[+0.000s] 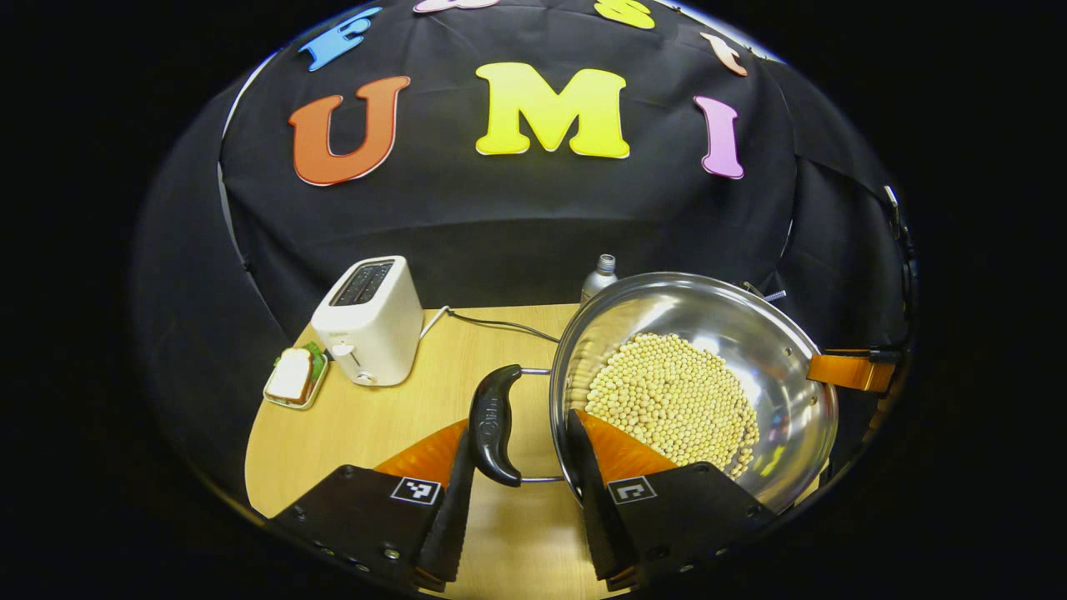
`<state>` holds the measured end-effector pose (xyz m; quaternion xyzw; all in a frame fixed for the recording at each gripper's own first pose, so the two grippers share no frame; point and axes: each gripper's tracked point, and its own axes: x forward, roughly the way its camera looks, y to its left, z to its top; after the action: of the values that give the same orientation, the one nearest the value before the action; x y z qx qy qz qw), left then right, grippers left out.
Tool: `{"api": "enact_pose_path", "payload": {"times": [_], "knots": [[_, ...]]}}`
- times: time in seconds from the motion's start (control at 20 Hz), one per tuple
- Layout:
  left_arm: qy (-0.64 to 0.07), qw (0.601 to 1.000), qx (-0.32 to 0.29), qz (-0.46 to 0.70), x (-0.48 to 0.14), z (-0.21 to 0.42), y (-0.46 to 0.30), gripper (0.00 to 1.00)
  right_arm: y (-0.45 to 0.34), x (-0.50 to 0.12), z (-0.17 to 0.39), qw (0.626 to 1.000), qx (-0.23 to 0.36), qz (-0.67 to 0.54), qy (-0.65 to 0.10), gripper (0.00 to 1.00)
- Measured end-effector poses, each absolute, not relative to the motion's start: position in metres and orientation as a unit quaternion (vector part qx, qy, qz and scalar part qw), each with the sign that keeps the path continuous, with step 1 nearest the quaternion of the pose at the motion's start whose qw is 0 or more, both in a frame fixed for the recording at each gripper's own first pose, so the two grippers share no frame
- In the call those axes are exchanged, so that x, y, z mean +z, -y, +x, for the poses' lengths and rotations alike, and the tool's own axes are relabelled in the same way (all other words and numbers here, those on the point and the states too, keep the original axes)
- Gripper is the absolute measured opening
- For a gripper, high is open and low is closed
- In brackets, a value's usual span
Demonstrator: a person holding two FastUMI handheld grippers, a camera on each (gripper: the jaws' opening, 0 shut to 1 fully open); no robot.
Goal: First push the handle of the pot to place it horizontally, then grasp the pot with both hands and set it on the induction cooktop.
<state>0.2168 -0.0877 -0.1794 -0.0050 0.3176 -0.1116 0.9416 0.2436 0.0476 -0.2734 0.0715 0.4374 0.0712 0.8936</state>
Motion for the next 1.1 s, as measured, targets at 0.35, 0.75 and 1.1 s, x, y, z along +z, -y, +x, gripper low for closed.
{"api": "enact_pose_path", "payload": {"times": [0.35,0.75,1.1], "knots": [[-0.327,0.939,-0.107,-0.002,-0.204,0.224,0.114,0.58,-0.020,-0.309,0.265,0.892,0.069,0.072,-0.441,0.57],[-0.343,0.934,-0.096,-0.012,-0.249,0.238,0.136,0.58,-0.003,-0.357,0.278,0.889,0.058,0.074,-0.448,0.54],[-0.354,0.929,-0.101,-0.043,-0.287,0.244,0.140,0.58,-0.003,-0.385,0.272,0.898,0.049,0.083,-0.429,0.54]]}}
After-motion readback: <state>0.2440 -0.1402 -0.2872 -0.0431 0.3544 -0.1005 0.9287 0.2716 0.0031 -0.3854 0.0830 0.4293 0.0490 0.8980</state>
